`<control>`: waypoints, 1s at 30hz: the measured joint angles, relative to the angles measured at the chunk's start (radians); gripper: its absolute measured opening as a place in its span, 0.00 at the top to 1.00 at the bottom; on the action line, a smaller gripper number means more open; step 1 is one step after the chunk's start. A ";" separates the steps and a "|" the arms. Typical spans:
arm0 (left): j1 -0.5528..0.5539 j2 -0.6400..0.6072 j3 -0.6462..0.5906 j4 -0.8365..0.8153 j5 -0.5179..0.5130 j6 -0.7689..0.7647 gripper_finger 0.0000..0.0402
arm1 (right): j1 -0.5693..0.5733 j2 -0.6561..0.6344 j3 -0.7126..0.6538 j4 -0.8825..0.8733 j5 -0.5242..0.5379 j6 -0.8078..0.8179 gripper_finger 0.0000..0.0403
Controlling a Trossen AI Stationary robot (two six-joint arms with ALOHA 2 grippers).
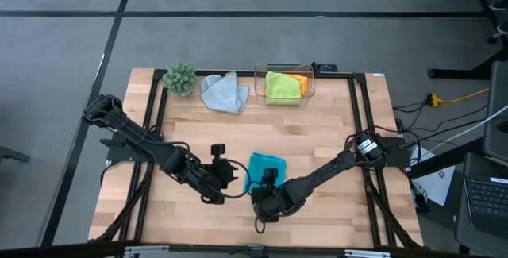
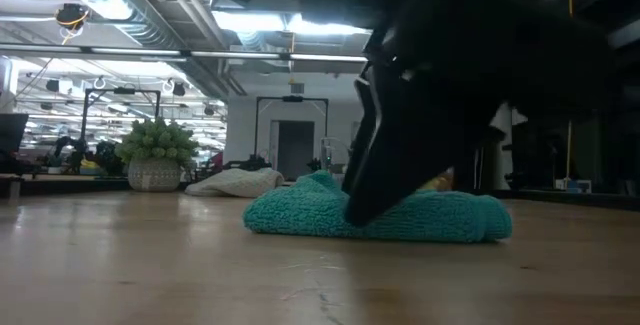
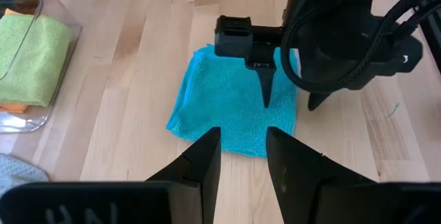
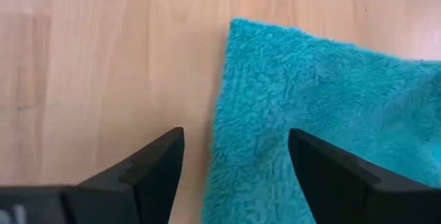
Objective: Fold microfiber towels
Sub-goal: Put the blue microfiber cloth into the transparent bin
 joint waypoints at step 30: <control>0.000 0.000 0.000 0.000 0.000 0.000 0.73 | -0.041 -0.007 -0.101 -0.043 0.116 0.093 0.34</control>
